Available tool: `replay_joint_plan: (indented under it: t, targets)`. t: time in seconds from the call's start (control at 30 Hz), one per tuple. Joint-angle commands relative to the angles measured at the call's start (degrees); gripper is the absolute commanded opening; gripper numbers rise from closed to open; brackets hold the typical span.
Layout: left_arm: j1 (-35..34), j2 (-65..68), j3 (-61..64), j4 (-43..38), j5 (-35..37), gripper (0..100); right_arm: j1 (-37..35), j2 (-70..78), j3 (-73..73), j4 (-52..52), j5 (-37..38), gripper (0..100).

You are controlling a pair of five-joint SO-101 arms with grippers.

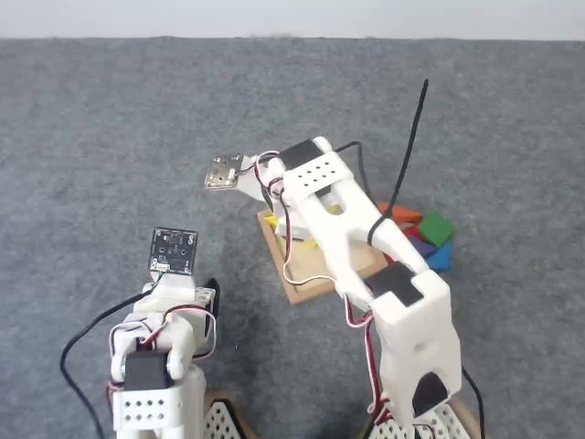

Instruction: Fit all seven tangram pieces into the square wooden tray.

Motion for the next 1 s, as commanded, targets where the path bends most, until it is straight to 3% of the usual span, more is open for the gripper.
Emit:
replay_joint_plan:
  t: [0.0, 0.6, 0.73, 0.97]
  targets:
    - [0.1, -1.6, -0.5, 0.5, -0.4, 15, 0.0, 2.1, -2.5, -2.1, -1.7, 43.3]
    - [0.1, -1.6, -0.5, 0.5, -0.4, 15, 5.9, 3.8, -6.1, -2.8, -0.2, 43.2]
    - [0.1, -1.6, -0.5, 0.5, -0.4, 15, 5.9, -2.4, -6.2, 0.5, -1.1, 43.2]
    - [0.1, -1.6, -0.5, 0.5, -0.4, 15, 7.1, -19.7, -0.8, 7.1, -9.8, 43.2]
